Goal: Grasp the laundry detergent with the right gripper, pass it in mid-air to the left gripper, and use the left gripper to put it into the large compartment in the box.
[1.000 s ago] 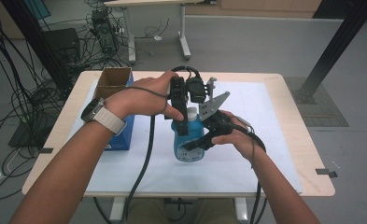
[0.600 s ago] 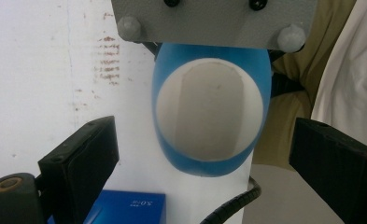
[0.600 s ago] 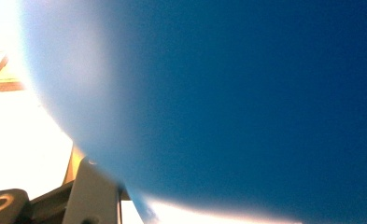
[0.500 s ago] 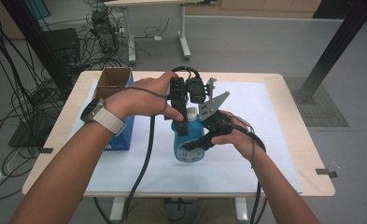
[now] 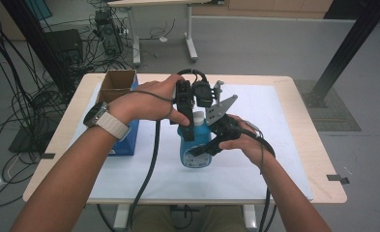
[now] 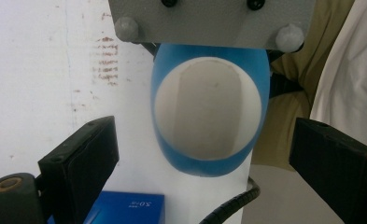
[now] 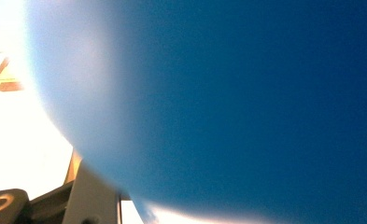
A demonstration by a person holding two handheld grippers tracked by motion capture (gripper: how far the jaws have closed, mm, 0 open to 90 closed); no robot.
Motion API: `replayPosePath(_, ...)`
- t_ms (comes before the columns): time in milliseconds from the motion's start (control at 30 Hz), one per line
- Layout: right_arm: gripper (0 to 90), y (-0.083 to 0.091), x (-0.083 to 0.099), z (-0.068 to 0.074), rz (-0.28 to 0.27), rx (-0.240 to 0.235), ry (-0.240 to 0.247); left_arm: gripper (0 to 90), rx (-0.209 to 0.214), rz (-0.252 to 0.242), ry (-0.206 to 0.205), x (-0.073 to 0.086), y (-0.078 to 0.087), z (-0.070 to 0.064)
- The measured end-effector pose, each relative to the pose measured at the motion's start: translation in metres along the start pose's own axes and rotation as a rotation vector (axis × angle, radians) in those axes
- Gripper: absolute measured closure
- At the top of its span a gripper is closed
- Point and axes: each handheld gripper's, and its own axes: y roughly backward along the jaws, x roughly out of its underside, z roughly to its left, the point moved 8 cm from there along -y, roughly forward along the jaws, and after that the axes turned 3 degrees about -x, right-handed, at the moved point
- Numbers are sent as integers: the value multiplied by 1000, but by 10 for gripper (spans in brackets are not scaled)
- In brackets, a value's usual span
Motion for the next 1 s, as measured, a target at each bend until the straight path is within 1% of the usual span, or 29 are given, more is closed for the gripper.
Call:
replayPosePath(700,442,-1,0,0,1,-2,-6,81,2,-7,-4,-1,0,-1)
replayPosePath(1000,443,-2,-1,2,-2,-8,-8,81,1,-10,-11,-5,-3,-2)
